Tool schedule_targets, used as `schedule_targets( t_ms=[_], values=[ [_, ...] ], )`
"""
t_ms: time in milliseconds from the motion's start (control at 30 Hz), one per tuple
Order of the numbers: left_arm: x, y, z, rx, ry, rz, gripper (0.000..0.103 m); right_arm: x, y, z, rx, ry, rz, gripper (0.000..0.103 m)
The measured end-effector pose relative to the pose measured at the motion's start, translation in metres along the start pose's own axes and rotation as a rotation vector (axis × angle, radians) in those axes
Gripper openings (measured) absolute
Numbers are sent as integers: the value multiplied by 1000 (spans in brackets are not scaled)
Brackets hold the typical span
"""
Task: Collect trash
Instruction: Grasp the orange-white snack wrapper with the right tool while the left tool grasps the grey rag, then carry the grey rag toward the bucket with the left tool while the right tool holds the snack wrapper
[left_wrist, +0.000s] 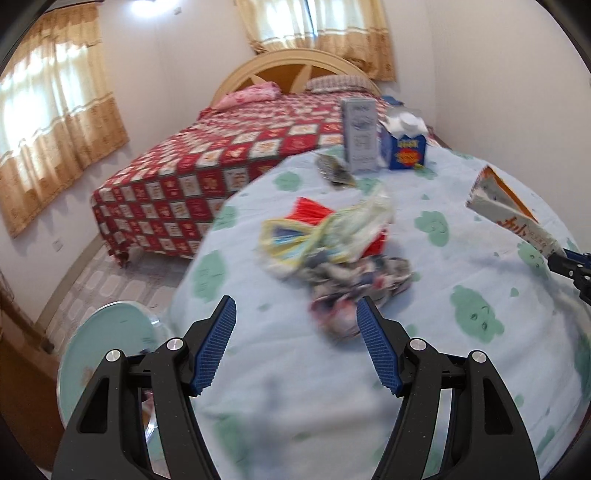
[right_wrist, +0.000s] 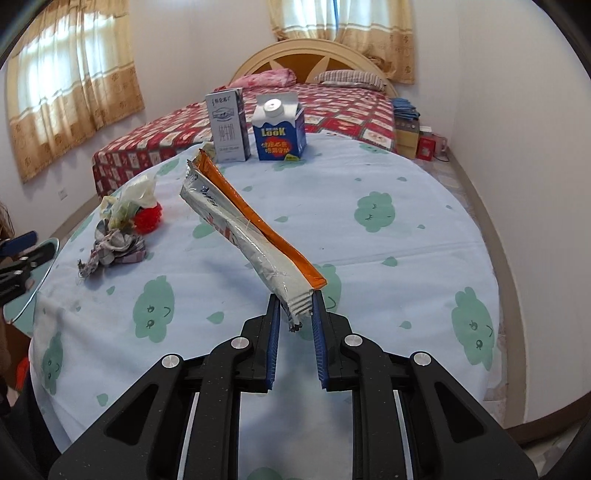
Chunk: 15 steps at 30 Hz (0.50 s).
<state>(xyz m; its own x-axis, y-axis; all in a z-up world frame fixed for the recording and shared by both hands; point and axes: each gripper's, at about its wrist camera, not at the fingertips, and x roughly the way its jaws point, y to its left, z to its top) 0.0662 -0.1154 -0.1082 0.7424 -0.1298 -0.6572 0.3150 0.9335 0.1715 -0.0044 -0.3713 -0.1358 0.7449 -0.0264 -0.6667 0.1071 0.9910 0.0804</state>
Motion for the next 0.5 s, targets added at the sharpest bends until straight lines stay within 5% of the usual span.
schedule_targets(
  t_ms=[100, 200, 267, 367, 500],
  values=[
    [21, -14, 5, 9, 43, -22, 65, 1, -2, 1, 13, -13, 10, 18],
    [40, -21, 4, 8, 115, -78, 43, 2, 2, 1, 17, -15, 29, 18],
    [48, -22, 1, -1, 157, -123, 19, 3, 5, 0, 17, -15, 43, 18],
    [45, -24, -3, 21, 146, -121, 5, 5, 11, -2, 19, -14, 57, 18],
    [27, -19, -6, 31, 114, -123, 4, 3, 18, -3, 17, -20, 62, 18]
  ],
)
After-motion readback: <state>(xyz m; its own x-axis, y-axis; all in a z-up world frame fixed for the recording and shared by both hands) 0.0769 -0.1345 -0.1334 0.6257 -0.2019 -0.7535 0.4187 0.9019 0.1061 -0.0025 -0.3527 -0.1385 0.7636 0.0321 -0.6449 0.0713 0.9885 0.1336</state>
